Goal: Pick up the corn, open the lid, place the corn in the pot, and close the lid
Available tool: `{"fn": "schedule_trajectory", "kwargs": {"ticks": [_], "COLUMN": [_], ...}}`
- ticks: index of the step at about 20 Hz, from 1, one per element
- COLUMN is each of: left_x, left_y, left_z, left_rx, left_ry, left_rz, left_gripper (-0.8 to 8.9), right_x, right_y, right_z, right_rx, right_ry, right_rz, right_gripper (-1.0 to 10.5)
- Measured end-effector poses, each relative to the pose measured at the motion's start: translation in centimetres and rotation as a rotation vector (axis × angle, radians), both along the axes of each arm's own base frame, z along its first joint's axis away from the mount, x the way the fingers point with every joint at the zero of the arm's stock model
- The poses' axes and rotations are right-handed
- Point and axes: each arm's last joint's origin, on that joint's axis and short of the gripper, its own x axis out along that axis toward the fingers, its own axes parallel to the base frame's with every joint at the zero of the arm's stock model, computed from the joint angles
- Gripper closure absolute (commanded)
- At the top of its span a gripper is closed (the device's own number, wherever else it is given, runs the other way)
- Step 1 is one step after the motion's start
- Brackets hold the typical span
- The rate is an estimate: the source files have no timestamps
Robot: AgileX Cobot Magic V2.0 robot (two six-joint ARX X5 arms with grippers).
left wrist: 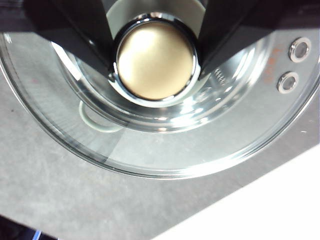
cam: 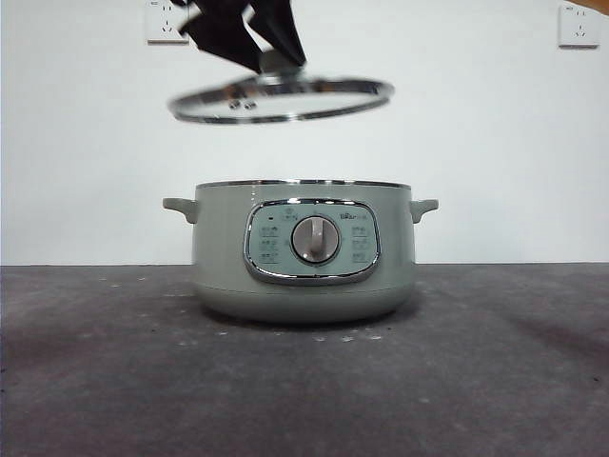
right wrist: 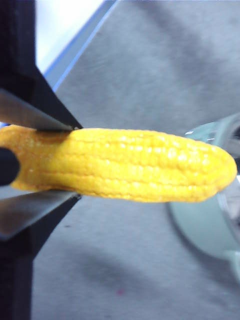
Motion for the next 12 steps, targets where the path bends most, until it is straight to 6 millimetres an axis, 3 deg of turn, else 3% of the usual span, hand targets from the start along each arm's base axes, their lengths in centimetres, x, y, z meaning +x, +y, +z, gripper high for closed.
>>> {"fn": "schedule_trajectory", "kwargs": {"ticks": [3,7,9,12], "left_x": [-2.1,-6.0,-7.5,-9.1], "left_y": [2.7,6.8,8.2,9.4], "left_z": [2.7,6.5,7.2,6.6], "left_rx": [-0.012,-0.04,-0.032,0.011], "left_ry": [-0.025,-0.073,-0.061,-0.002], "left_rz": [0.04,0.1,0.124,0.137], "left_gripper": [8.22,8.21,8.21,8.21], "right_x": [1.1,4.4,6.6,10.1], "right_y": [0.9,3.0,4.3,6.5], "right_z": [0.3,0.0,-0.4,-0.3], "right_rx": [0.067,0.13,0.141,0.114], "right_ry": [-0.03,-0.062,-0.068,-0.048], "right_rz": [0.046,0.094,0.103,0.113], "right_gripper": [9.6,9.6,9.6,9.6]}}
